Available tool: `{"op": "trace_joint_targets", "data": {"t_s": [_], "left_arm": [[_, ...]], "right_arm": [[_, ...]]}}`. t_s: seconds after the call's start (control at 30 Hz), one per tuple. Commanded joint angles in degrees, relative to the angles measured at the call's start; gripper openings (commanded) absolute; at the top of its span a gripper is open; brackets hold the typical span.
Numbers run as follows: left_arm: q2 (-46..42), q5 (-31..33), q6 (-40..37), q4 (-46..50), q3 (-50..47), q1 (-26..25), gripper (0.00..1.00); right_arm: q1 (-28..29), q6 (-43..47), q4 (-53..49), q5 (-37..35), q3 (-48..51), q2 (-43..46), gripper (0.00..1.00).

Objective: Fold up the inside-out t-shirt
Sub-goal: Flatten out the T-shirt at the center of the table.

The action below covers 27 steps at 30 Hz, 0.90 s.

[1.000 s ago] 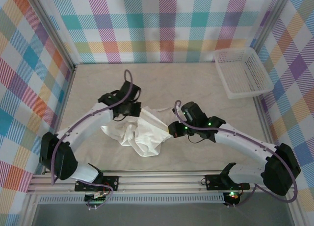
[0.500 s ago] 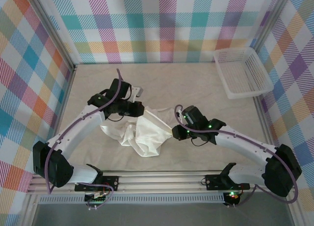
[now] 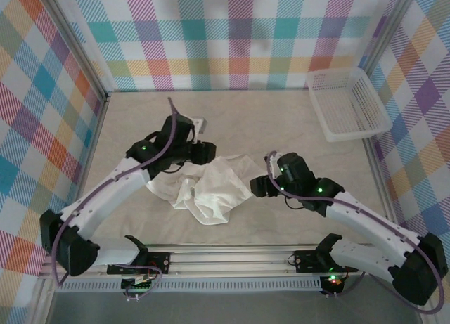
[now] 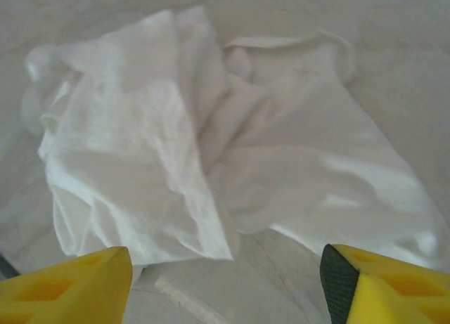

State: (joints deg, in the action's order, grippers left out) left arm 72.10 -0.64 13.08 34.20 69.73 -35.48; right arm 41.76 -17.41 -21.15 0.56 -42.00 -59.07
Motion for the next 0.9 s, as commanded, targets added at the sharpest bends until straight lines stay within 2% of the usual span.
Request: {"op": "trace_joint_targets", "data": {"t_s": [0.0,0.07,0.17,0.23,0.33,0.47,0.6,0.67,0.87], "left_arm": [[-5.63,11.25,2.41,0.31,-2.31,0.13,0.52],[-8.58,10.49,2.88,0.13,-4.45,0.38,0.54],[-10.69,8.52,3.65,0.97,-6.21,0.44,0.54],[-11.44,8.38,4.53,2.26,-7.0,0.45,0.55],[-12.63,8.07,5.74,3.33,-8.0,0.42,0.55],[-13.07,7.61,6.43,3.3,-9.08,0.42,0.56],[-11.9,7.4,6.41,2.85,-8.79,0.39,0.56],[-11.38,7.61,6.67,2.82,-8.74,0.37,0.56],[-10.88,8.3,7.23,2.83,-9.79,0.42,0.56]], "right_arm": [[-0.89,12.23,3.83,12.4,-9.92,-11.57,0.73],[-2.21,14.58,0.8,19.84,-18.24,-22.07,0.74],[-5.7,15.85,3.42,29.8,-25.8,-33.95,0.76],[-8.25,16.14,5.53,35.38,-29.87,-39.94,0.79],[-9.75,20.95,3.27,40.77,-36.38,-47.59,0.84],[-10.61,25.76,2.64,48.75,-41.43,-54.22,0.86],[-10.91,21.83,4.31,54.62,-43.96,-58.94,0.79],[-10.9,18.94,5.24,54.7,-43.56,-59.71,0.7],[-10.9,17.06,8.37,52.61,-37.44,-55.95,0.53]]}}
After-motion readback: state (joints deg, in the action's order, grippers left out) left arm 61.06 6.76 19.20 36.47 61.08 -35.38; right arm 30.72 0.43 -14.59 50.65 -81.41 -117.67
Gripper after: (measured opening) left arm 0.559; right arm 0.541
